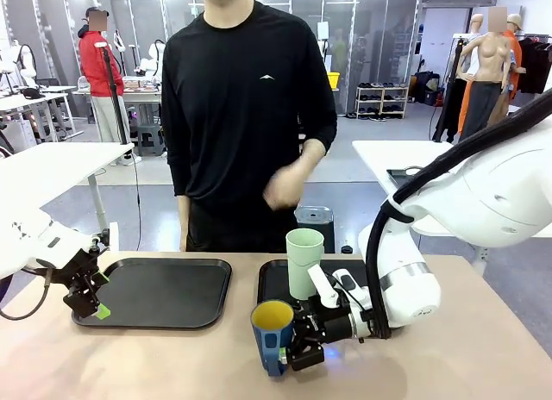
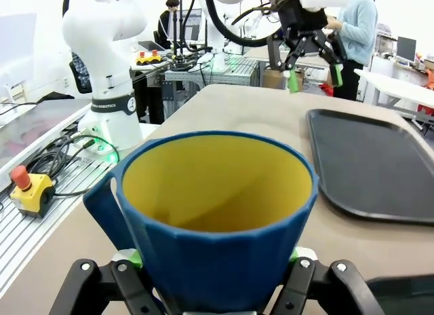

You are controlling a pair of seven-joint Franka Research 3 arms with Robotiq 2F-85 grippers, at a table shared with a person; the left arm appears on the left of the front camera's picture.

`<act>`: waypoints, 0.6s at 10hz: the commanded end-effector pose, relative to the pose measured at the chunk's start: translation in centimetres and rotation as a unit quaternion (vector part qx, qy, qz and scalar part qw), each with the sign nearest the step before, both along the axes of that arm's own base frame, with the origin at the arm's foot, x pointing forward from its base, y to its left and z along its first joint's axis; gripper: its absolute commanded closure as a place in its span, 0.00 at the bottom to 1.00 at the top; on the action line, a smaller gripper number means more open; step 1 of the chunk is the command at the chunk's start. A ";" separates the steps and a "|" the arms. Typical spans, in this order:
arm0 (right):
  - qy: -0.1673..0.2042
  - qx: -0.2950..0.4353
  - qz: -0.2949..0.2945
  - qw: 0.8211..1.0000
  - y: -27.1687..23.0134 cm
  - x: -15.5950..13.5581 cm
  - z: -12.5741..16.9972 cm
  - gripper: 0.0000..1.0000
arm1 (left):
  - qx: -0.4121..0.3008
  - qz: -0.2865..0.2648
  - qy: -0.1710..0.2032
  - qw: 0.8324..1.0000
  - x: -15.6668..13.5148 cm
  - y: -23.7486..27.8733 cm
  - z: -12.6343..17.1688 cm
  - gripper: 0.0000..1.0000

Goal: Sort and store the cups by type.
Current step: Pick up the Handle plastic cup and place it into the empty Flat Tray.

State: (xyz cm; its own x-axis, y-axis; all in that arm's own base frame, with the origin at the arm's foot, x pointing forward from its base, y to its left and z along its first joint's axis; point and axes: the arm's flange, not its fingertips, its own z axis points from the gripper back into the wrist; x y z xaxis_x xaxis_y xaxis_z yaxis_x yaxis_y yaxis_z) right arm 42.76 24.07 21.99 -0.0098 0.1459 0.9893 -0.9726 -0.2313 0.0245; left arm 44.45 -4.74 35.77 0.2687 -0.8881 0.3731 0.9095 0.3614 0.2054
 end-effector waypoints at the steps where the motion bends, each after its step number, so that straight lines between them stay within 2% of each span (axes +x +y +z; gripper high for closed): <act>1: -0.023 0.005 -0.025 0.999 1.8 -0.7 2.8 0.37 | 0.009 0.005 -0.005 1.000 0.0 0.0 -0.1 0.00; 3: -0.024 0.017 -0.054 0.998 4.8 0.1 5.4 0.37 | 0.009 0.005 -0.005 1.000 0.0 0.0 -0.1 0.00; 6: -0.003 0.052 -0.130 0.990 10.8 1.7 6.3 0.37 | 0.009 0.005 -0.005 1.000 0.0 0.0 -0.1 0.00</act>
